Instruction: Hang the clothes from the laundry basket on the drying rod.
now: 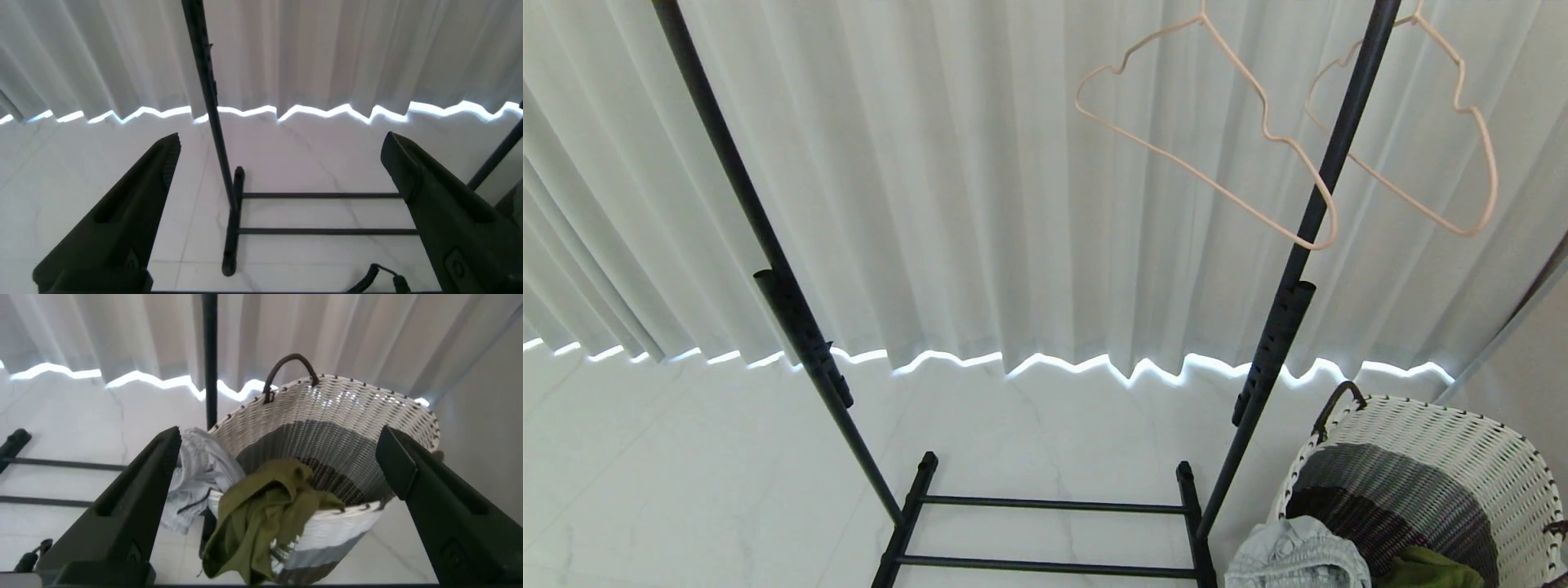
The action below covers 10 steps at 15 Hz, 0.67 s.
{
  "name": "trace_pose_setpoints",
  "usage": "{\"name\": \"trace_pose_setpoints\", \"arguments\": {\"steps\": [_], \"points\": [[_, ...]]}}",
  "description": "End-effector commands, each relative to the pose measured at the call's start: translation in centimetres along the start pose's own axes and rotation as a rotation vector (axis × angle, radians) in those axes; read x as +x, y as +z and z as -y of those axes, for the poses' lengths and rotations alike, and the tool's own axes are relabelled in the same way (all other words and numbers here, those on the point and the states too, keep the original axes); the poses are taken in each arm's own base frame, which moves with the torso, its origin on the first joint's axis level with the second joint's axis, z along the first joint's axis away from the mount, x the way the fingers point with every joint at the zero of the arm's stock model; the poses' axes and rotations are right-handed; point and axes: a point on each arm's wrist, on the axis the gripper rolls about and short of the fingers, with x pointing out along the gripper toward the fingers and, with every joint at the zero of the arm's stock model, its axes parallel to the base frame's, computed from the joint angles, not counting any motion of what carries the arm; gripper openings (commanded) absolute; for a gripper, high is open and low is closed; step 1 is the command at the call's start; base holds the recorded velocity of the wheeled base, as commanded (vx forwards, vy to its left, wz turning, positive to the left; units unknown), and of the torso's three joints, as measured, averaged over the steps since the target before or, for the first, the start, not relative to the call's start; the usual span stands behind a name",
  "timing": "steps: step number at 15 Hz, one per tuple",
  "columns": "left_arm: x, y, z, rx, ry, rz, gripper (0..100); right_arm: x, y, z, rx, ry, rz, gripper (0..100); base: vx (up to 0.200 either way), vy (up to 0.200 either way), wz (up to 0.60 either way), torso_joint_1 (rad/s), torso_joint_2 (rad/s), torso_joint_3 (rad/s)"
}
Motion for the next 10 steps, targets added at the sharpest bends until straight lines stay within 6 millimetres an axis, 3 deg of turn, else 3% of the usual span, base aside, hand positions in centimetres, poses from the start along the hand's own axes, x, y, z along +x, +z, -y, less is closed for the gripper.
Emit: {"name": "trace_pose_setpoints", "arguments": {"steps": [1,9,10], "points": [[0.0,0.0,0.0,0.0,0.0,0.0,100,0.0,0.0,0.0,-0.01,0.004,-0.001,100,0.0,0.0,0.0,0.0,0.0,0.0],[0.0,0.0,0.0,0.0,0.0,0.0,100,0.0,0.0,0.0,-0.075,0.011,0.006,100,0.0,0.0,0.0,0.0,0.0,0.0],[0.0,0.0,0.0,0.0,0.0,0.0,100,-0.3,1.6,0.0,-0.1,0.032,0.089,100,0.0,0.0,0.0,0.0,0.0,0.0]]}}
